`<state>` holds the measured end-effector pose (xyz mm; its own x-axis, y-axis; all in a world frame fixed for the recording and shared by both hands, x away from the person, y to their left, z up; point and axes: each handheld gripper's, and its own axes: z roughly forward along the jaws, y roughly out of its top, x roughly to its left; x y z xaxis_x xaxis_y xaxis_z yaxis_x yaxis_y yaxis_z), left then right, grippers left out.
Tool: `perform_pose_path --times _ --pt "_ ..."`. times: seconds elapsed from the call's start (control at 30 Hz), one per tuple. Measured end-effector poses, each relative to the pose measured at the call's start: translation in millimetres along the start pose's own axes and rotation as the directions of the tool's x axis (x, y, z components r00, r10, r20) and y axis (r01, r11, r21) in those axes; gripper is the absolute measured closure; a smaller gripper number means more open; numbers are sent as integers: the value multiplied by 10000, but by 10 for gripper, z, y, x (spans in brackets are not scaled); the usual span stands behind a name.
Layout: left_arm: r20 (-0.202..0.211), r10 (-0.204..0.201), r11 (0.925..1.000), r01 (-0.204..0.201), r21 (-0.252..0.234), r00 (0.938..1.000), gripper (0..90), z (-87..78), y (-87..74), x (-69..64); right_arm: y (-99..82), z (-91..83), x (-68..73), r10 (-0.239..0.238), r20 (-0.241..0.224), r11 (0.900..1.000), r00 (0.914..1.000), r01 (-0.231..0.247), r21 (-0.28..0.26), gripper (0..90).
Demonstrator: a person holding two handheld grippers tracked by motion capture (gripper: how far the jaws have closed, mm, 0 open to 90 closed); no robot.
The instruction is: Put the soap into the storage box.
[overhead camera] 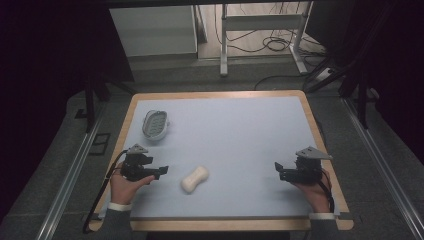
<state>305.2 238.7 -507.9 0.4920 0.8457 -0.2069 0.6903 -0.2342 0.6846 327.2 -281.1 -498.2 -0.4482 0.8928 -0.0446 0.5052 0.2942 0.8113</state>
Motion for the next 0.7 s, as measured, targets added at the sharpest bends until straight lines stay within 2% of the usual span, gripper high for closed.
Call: perform_pose_path --times 0.17,0.27,0.7 --pt "13 49 10000 -49 -23 10000 222 -42 -5 -6 -19 -19 -13 3 56 9999 10000 -4 147 53" --pt "-12 68 10000 -68 -50 10000 222 -67 -10 -13 -21 -41 -21 14 71 10000 10000 -15 27 58" --pt "-204 136 9999 -138 -69 9997 226 -111 -5 -33 -40 -35 -44 182 -143 9998 9997 -180 120 64"
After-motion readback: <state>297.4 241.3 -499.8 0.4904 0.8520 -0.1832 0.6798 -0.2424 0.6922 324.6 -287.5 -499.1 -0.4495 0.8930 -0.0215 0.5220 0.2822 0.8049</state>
